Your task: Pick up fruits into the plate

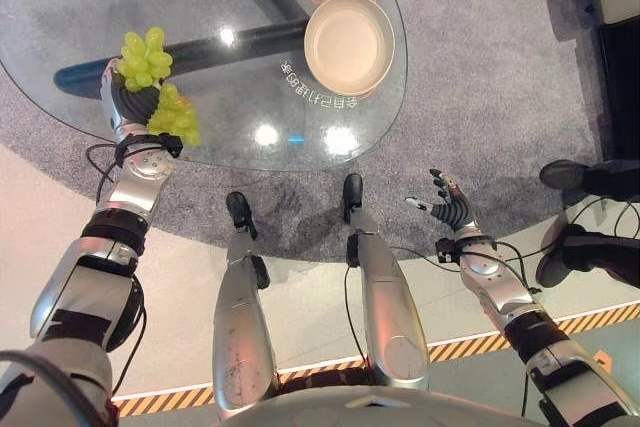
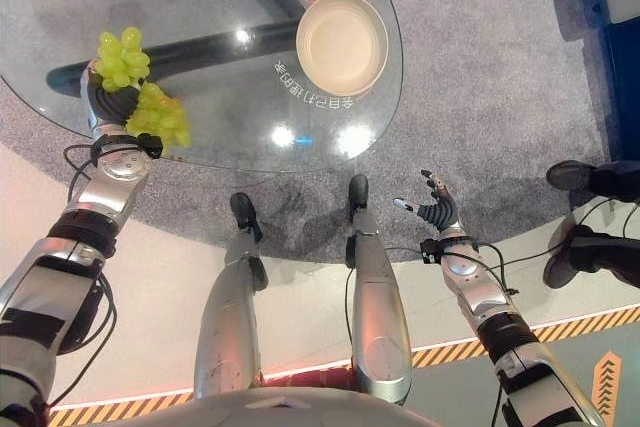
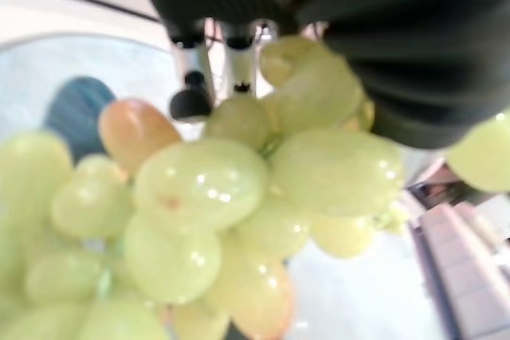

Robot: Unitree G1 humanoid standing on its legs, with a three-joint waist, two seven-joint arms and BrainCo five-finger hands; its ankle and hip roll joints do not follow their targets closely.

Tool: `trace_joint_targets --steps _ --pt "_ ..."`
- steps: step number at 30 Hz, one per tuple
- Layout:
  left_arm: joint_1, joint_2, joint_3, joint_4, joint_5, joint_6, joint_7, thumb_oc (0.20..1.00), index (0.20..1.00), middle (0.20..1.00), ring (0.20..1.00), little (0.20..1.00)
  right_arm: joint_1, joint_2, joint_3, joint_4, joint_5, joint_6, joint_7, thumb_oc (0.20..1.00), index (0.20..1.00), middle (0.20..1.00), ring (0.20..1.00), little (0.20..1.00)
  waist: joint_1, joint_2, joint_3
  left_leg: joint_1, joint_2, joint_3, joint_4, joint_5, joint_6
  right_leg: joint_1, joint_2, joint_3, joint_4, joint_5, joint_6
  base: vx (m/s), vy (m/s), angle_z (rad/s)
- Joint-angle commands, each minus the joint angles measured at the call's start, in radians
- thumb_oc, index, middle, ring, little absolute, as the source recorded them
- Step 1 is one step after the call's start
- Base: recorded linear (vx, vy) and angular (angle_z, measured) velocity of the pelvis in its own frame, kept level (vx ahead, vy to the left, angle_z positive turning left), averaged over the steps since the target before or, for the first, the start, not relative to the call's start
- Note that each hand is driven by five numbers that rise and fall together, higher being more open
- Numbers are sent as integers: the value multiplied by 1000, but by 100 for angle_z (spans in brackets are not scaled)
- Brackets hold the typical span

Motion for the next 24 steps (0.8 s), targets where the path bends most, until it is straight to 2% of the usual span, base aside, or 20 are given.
trace_joint_targets --steps 1,5,7,9,11,13,16,17,20,24 --pt "-41 0 65 -82 -92 -137 -64 200 200 200 200 200 55 -34 -30 -89 -94 -47 25 1000 1000 1000 1000 1000 -3 23 8 30 -117 26 44 -145 31 69 74 -42 6 -108 -6 0 0 0" --pt "23 -9 76 -240 -183 -169 -224 200 200 200 200 200 47 -77 -58 -149 -114 -41 108 1000 1000 1000 1000 1000 20 25 8 151 -117 24 23 -159 30 196 55 -54 -21 -110 6 8 -55 4" --pt "59 -10 80 -296 -197 -179 -269 200 200 200 200 200 43 -90 -70 -168 -112 -42 142 1000 1000 1000 1000 1000 28 25 1 180 -116 23 14 -158 29 230 47 -60 -36 -104 10 28 -40 6" --pt "123 -18 87 -381 -208 -179 -330 200 200 200 200 200 41 -106 -87 -196 -120 -27 195 1000 1000 1000 1000 1000 37 28 -30 221 -112 23 -5 -158 26 277 38 -67 -64 -99 16 97 -10 7" --pt "217 -24 87 -502 -221 -158 -425 200 200 200 200 200 14 -153 -110 -247 -107 46 305 1000 1000 1000 1000 1000 51 36 -84 288 -108 19 -35 -159 20 360 26 -84 -111 -95 21 148 13 2" --pt "238 -19 79 -547 -206 -140 -460 200 200 200 200 200 -1 -174 -117 -269 -113 64 340 1000 1000 1000 1000 1000 56 38 -107 308 -106 19 -49 -155 18 386 24 -93 -130 -89 21 85 10 5" --pt "272 -7 63 -628 -220 -94 -530 200 200 200 200 200 -57 -208 -108 -332 -117 141 411 1000 1000 1000 1000 1000 68 42 -169 363 -102 12 -83 -151 16 445 22 -109 -157 -87 23 152 2 8" --pt "282 -3 56 -661 -235 -74 -560 200 200 200 200 200 -100 -218 -89 -369 -99 185 442 1000 1000 1000 1000 1000 76 45 -196 388 -98 10 -97 -147 15 473 19 -116 -167 -85 24 159 -10 1" --pt "290 -10 34 -683 -240 -46 -600 200 200 200 200 200 -188 -193 -32 -431 -15 263 502 1000 1000 1000 1000 1000 91 48 -248 432 -90 9 -122 -141 12 522 16 -128 -193 -80 23 110 -42 -1" --pt "277 -23 10 -672 -273 -19 -651 200 200 200 200 200 -277 -148 42 -461 37 306 532 1000 1000 1000 1000 1000 107 48 -302 472 -78 14 -149 -136 7 571 12 -143 -219 -79 24 102 -65 6"
